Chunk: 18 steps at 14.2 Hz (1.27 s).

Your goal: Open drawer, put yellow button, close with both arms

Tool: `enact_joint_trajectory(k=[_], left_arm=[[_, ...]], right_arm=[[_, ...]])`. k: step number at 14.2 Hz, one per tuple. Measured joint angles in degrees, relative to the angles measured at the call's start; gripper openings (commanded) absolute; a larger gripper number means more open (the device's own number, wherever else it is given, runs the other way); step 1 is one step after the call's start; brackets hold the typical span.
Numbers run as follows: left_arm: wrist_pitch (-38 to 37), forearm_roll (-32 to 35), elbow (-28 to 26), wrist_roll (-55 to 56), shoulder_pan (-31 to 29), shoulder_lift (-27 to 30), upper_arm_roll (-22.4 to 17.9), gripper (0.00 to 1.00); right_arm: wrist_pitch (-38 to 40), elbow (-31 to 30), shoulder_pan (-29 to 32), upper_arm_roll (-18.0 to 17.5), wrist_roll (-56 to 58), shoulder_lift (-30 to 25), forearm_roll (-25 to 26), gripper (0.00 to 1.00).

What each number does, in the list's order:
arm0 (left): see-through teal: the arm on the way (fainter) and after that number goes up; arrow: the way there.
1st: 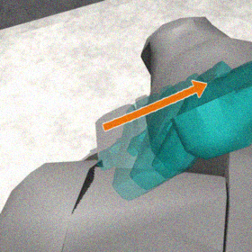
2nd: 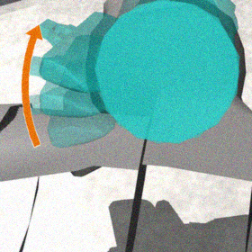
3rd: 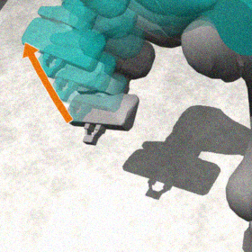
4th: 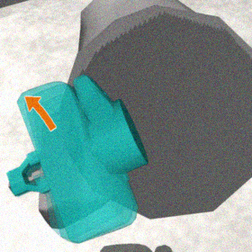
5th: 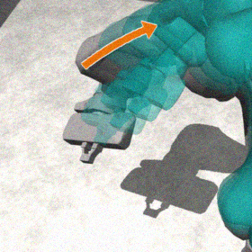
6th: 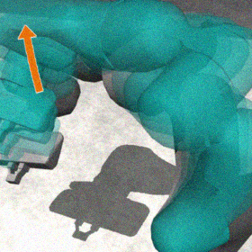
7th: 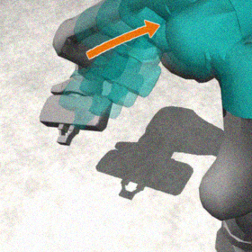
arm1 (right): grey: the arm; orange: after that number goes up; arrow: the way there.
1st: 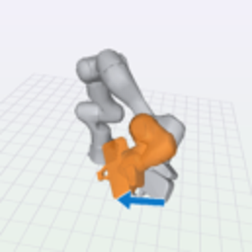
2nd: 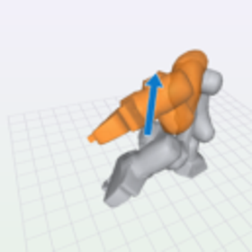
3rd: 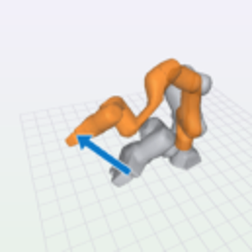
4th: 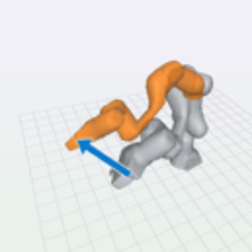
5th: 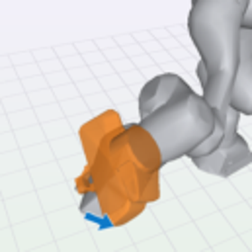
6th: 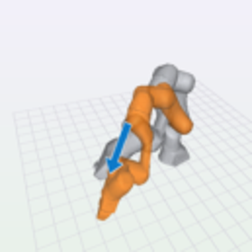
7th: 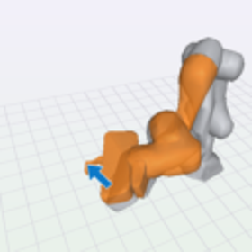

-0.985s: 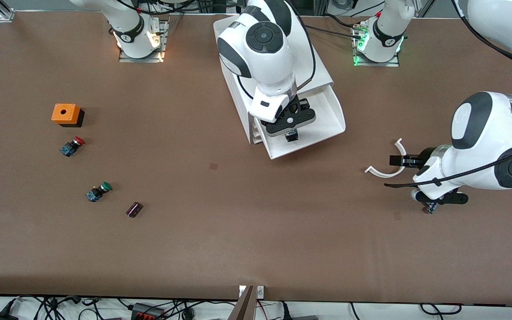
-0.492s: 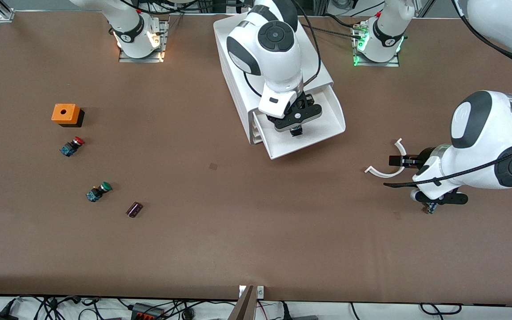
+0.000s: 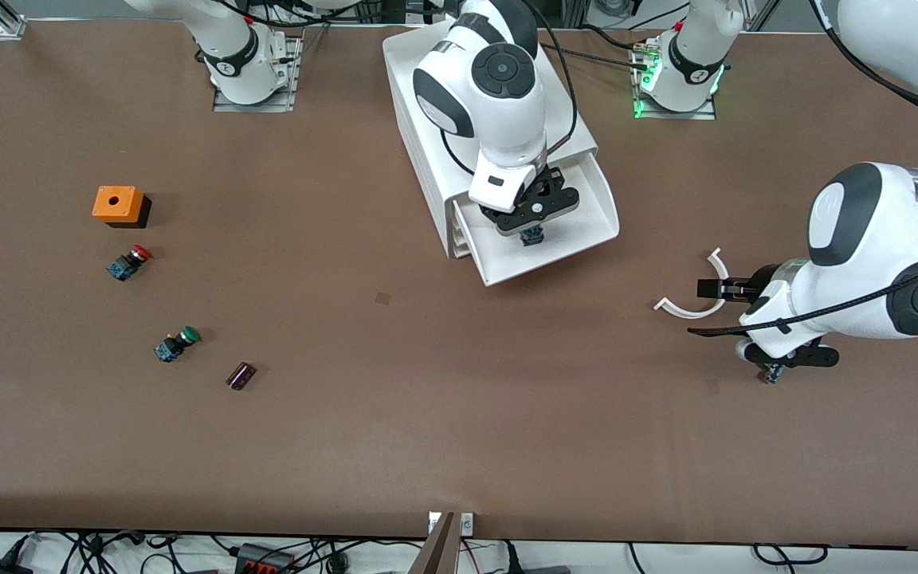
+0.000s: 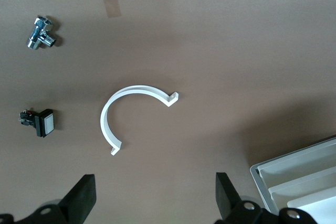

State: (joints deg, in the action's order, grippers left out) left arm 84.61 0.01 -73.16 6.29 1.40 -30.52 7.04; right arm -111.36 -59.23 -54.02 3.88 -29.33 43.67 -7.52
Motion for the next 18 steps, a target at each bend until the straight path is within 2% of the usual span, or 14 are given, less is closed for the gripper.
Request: enact_joint_trajectory(k=[4, 7, 9, 11, 13, 18], left_arm=[[0.4, 0.0, 0.0, 0.0, 0.0, 0.0, 0.0, 1.00], [2.5, -1.8, -0.3, 2.4, 0.2, 0.0, 0.4, 1.00], [5.3, -2.7, -1.6, 7.1, 1.2, -0.1, 0.8, 1.00], [11.2, -3.0, -5.0, 12.2, 3.2, -0.2, 1.7, 1.00], [16.6, -3.1, -8.2, 17.1, 4.8, -0.5, 3.5, 1.00], [25.9, -3.1, -14.1, 30.2, 5.4, -0.7, 11.6, 1.00]], right_arm=[[2.8, 2.9, 0.2, 1.0, 0.0, -0.1, 0.0, 1.00], [6.4, 5.8, 0.9, 4.8, -0.1, -1.3, 0.0, 1.00], [7.6, 6.1, 2.4, 7.2, 0.0, -2.4, 0.0, 1.00], [8.3, 6.0, 5.3, 8.3, 0.2, -2.7, 0.0, 1.00], [9.1, 5.6, 9.3, 8.6, 0.7, -2.6, 0.1, 1.00], [9.6, 0.9, 20.6, 8.9, 3.5, -1.9, 0.0, 1.00]])
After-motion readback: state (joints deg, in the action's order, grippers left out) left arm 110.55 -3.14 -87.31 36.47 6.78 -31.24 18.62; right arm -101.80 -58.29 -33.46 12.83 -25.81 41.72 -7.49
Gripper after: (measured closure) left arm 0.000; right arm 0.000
